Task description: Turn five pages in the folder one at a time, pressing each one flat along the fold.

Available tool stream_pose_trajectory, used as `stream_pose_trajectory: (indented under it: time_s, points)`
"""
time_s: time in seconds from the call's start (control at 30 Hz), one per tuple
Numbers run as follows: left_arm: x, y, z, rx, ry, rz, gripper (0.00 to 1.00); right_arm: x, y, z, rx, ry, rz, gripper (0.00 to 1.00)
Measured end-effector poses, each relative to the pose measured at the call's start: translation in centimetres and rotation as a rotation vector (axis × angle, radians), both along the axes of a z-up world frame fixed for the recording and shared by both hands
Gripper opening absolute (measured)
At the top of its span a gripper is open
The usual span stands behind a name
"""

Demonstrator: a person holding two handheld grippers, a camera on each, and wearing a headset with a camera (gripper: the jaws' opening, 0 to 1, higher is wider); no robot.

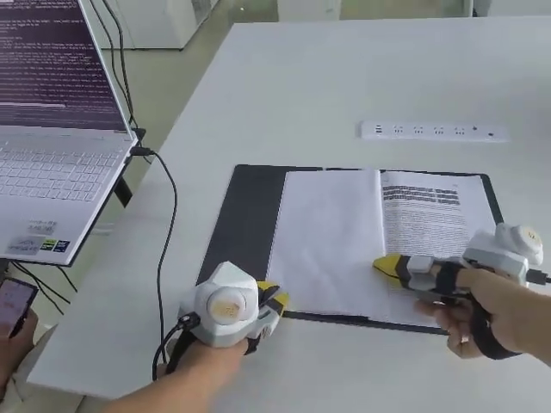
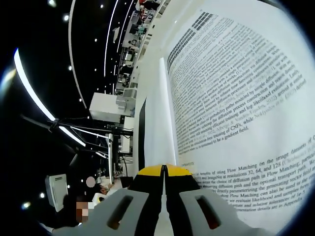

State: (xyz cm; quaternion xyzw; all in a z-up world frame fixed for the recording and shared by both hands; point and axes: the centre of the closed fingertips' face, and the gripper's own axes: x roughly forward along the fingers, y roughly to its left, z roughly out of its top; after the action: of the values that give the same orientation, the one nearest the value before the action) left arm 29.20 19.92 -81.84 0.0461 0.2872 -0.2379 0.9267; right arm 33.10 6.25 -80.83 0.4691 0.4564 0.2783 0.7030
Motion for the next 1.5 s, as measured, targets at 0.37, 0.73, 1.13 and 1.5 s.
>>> stream_pose_trajectory:
  time_s: [0.37, 0.73, 1.13, 1.5]
  points:
    - [-0.1, 0.0, 0.1, 0.002, -0.002, -0.003, 0.09, -3.6, 0.1, -0.2, 0.031, 0.022, 0.009, 0.0]
    - [-0.2, 0.0, 0.2, 0.008, -0.003, -0.001, 0.09, -6.3, 0.6, 0.0, 0.067, 0.055, 0.004, 0.0]
    - [-0.3, 0.2, 0.3, -0.002, 0.006, 0.021, 0.09, -9.4, 0.7, 0.0, 0.088, 0.07, 0.02, 0.0]
    - [-1.1, -0.1, 0.9, -0.062, 0.089, 0.066, 0.1, -9.7, 0.2, 4.0, 0.117, -0.027, -0.013, 0.0]
